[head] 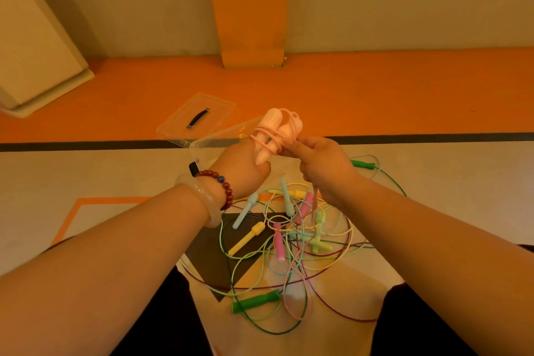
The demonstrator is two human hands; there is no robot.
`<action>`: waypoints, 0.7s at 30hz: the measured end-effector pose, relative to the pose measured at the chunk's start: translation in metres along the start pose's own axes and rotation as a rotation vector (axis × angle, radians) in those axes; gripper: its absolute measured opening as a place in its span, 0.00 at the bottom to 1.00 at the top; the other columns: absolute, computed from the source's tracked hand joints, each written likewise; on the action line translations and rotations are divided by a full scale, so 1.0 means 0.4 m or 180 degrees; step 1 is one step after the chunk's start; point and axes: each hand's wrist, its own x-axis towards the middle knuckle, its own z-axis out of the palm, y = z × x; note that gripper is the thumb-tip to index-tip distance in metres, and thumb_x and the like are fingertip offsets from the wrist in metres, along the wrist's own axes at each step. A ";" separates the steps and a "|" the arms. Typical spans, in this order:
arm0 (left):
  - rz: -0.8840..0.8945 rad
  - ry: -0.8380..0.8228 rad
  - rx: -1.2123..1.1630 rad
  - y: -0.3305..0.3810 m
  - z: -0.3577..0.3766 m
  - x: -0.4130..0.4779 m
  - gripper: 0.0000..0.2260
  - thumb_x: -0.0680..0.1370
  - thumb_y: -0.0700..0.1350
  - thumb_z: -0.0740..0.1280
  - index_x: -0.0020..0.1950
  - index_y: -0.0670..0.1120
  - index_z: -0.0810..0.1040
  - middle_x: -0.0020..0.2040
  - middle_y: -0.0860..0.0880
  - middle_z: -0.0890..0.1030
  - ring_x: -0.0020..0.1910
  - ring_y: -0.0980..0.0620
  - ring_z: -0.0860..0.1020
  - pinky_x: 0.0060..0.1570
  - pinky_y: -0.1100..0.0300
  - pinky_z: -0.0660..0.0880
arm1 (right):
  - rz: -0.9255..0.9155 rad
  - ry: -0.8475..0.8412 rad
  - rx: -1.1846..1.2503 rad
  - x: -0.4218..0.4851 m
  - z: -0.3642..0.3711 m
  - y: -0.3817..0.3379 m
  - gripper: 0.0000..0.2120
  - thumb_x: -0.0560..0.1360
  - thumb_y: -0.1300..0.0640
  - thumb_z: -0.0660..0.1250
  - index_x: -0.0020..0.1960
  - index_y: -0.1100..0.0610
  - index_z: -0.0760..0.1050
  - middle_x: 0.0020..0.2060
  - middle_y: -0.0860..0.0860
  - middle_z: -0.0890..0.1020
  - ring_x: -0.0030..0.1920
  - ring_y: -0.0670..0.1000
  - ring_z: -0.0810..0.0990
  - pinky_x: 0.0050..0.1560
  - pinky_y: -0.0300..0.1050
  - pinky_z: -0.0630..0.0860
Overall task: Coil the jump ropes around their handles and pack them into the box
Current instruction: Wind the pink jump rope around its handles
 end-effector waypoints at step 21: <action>-0.1011 -0.0658 -0.2518 -0.087 -0.023 0.044 0.04 0.79 0.41 0.64 0.51 0.45 0.69 0.33 0.49 0.66 0.25 0.55 0.62 0.24 0.64 0.60 | 0.0341 -0.0744 -0.0919 0.079 -0.104 0.153 0.11 0.81 0.56 0.60 0.43 0.54 0.78 0.32 0.50 0.74 0.34 0.45 0.71 0.36 0.33 0.71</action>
